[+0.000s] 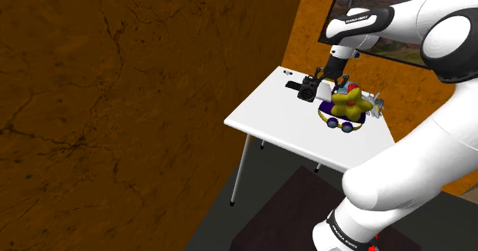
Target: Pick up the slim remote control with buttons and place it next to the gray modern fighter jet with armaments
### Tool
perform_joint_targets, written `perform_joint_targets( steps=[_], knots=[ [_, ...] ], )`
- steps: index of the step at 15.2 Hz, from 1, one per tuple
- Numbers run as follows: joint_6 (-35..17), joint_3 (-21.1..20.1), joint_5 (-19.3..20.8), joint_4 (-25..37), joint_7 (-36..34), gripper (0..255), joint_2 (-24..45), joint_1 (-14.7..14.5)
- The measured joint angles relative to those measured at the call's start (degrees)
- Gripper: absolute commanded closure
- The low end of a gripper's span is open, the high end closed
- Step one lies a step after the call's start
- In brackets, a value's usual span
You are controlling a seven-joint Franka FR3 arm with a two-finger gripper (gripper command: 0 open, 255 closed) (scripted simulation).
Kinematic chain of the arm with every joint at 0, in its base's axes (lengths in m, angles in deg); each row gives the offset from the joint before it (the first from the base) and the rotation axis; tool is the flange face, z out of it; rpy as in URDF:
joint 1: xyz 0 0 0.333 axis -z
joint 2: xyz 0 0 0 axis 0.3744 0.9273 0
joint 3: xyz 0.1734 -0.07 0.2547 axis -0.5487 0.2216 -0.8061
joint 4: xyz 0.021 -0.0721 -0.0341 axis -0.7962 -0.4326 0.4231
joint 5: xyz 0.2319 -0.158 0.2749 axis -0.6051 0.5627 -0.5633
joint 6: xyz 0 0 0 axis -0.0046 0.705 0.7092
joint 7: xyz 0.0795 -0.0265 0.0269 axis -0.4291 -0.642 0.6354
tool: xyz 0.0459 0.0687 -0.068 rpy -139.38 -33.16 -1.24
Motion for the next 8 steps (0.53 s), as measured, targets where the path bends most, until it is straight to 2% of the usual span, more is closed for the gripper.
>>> perform_joint_targets(
  steps=[3,5,6,7,8],
  knots=[
    [-0.5,1.8,-1.7,0.1,4.0,255,-0.8,1.5],
    [-0.1,3.1,-8.0,1.4,7.0,255,0.2,3.0],
    [-0.8,3.8,-13.4,0.5,8.8,255,-0.1,4.1],
    [-0.8,4.3,-17.9,0.0,10.2,0,-0.4,5.4],
    [-0.8,4.3,-18.4,0.0,10.3,0,-0.5,5.5]
  ],
)
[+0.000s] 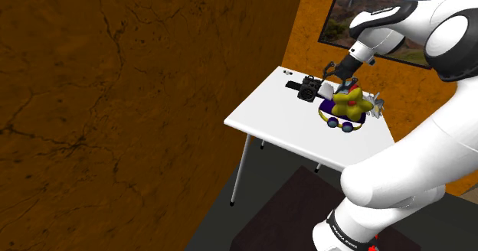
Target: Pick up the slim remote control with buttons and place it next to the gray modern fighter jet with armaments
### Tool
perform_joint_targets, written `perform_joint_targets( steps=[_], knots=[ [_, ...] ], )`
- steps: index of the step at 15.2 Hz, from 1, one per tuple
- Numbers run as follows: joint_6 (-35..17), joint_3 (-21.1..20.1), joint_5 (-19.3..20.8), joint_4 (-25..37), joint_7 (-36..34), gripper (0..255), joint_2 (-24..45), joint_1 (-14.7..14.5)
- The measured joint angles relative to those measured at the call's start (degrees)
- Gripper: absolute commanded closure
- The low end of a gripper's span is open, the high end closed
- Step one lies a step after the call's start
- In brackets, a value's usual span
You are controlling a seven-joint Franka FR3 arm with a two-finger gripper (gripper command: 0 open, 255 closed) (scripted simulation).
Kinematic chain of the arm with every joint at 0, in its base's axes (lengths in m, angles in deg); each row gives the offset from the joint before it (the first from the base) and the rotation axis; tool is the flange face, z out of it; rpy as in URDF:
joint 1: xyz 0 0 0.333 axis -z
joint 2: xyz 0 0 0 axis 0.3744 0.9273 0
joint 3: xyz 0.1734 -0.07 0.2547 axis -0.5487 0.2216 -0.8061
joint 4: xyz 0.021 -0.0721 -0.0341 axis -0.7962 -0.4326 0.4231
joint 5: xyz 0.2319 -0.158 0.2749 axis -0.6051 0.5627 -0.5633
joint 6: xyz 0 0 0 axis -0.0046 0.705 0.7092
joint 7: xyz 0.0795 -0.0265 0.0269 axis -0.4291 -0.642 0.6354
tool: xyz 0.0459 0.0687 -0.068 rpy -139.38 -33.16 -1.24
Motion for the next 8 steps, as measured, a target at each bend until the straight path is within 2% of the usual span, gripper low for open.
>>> perform_joint_targets(
  steps=[5,8],
  knots=[
    [2.9,0.0,1.0,-0.8,-0.9,0,-4.7,0.5],
    [2.2,-0.2,0.8,-1.9,-1.0,0,-5.2,0.4]
  ],
)
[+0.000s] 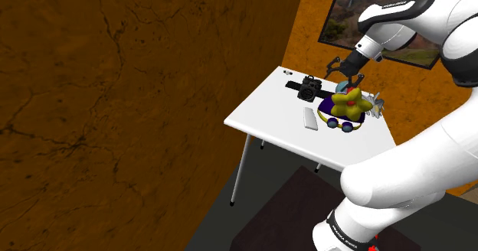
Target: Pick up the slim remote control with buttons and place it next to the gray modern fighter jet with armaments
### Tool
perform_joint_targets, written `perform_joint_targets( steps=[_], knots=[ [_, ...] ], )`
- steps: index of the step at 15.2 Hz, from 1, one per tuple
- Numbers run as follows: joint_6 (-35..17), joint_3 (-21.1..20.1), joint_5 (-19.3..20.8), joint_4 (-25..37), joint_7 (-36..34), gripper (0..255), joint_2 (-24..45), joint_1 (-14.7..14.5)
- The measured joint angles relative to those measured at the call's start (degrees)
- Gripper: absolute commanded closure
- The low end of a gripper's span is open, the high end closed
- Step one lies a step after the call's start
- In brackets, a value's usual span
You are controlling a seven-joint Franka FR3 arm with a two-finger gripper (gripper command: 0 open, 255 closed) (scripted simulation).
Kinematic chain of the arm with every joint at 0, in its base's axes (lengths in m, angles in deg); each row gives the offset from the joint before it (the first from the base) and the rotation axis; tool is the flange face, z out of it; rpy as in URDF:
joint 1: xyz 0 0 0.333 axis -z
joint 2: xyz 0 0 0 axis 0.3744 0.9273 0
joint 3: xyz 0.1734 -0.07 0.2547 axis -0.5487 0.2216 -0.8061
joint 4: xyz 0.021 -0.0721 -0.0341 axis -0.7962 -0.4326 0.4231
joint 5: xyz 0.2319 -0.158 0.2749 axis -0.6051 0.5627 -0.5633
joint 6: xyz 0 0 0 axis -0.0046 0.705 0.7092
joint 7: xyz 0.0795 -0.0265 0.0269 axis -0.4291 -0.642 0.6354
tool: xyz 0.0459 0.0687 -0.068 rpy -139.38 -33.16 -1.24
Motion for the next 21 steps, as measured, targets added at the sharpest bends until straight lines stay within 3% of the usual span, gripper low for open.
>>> perform_joint_targets(
  steps=[11,12,21],
  knots=[
    [-3.9,-0.5,-0.6,-3.4,0.3,0,0.4,-0.4],
    [-3.9,-0.5,-0.6,-3.4,0.2,255,0.4,-0.4],
    [-3.9,-0.5,-0.6,-3.4,0.2,255,0.4,-0.4]
  ],
)
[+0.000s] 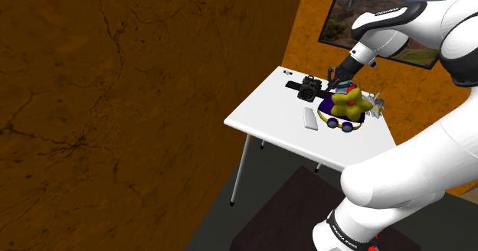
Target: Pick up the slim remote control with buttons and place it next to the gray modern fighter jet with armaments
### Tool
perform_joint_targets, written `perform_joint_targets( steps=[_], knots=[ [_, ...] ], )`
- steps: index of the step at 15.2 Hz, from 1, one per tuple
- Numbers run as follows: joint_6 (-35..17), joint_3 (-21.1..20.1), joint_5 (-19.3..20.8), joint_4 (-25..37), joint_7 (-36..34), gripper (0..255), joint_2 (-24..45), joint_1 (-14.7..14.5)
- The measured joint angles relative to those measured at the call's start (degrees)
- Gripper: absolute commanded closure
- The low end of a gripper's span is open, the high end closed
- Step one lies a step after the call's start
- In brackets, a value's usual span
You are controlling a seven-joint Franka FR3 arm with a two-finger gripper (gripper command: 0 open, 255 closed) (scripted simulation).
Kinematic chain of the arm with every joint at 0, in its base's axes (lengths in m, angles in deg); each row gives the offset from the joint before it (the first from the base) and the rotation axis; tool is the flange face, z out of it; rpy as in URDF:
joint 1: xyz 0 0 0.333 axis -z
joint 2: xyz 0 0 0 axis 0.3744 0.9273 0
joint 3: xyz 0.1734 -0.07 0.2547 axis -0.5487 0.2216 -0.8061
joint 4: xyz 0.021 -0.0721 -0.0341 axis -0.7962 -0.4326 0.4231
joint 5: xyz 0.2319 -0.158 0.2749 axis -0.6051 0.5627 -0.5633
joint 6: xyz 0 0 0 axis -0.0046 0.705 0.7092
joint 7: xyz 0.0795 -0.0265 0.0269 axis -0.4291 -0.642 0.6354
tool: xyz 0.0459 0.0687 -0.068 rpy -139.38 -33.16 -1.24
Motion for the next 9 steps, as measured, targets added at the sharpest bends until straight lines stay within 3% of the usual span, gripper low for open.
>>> perform_joint_targets(
  steps=[1,6,9],
  knots=[
    [0.0,0.0,0.0,0.0,0.0,0,0.0,0.0],
    [-1.5,-1.8,0.2,0.6,1.5,0,3.1,-1.1],
    [-0.9,-3.2,3.7,0.8,3.3,0,3.6,-1.4]
  ],
)
